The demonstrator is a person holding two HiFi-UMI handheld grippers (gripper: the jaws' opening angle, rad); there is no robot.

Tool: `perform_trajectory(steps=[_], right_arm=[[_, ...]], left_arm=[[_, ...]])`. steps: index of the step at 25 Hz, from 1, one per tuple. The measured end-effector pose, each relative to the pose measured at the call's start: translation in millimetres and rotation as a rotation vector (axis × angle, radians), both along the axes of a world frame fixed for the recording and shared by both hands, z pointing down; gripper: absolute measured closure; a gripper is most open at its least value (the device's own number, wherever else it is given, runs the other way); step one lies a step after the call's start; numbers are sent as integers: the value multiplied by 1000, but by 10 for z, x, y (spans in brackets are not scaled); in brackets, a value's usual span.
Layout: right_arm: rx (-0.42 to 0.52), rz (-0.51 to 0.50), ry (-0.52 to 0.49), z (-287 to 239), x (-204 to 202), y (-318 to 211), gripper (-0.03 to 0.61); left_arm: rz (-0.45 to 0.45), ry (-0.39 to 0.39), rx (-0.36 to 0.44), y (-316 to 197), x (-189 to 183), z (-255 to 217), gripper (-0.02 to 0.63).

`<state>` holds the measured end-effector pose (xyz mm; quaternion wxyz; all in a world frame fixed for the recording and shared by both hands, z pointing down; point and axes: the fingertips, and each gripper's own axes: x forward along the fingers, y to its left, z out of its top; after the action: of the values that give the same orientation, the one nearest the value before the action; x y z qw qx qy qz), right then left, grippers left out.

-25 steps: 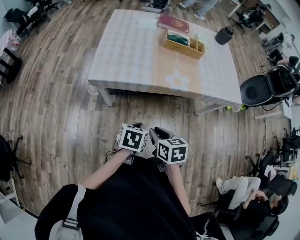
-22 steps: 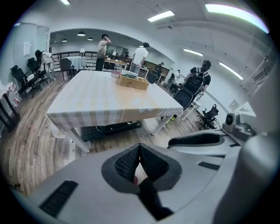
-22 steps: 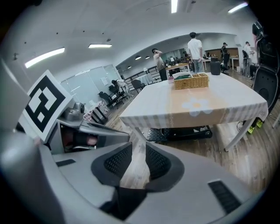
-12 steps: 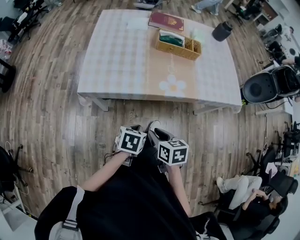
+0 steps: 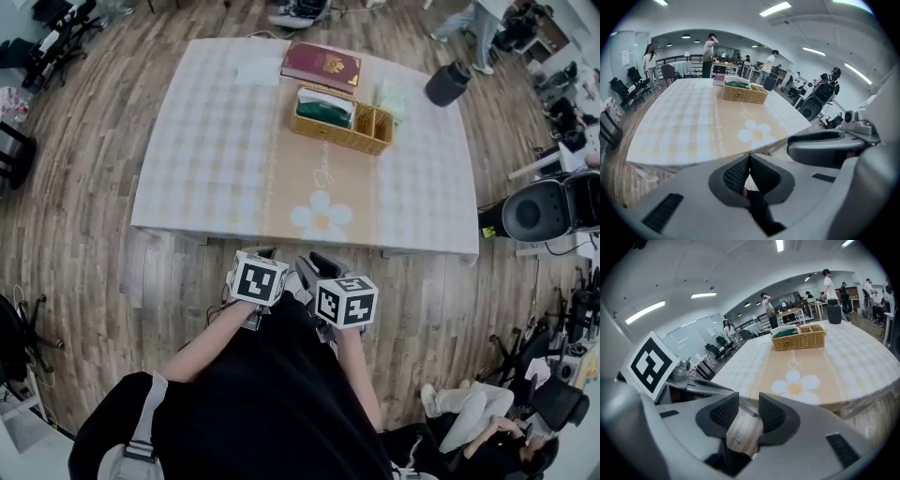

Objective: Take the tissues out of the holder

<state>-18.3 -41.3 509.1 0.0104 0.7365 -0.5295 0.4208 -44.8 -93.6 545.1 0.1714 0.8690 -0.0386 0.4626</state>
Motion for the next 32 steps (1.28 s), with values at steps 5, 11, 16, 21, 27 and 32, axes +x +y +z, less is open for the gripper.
perform_trajectory(steps=[5, 11, 16, 21, 27, 32], right_arm=[[26, -62, 1, -51, 617, -57, 446], [33, -141, 37, -105, 1059, -302, 393], [47, -147, 88, -196, 1485, -332, 381], [36, -194, 167, -292, 1816, -528, 365], [24, -232, 194, -365, 2019, -813, 354], [30, -332, 308, -456, 1519, -583, 300]], left_arm=[[-65, -7, 16, -80, 562, -119, 604], [-128, -12, 36, -308, 825, -159, 604], [-141, -15, 26, -330, 1126, -149, 604], [-144, -1, 8, -492, 1455, -152, 604], [-149, 10, -22, -706, 1681, -82, 604], [-168, 23, -51, -329, 1155, -112, 604]])
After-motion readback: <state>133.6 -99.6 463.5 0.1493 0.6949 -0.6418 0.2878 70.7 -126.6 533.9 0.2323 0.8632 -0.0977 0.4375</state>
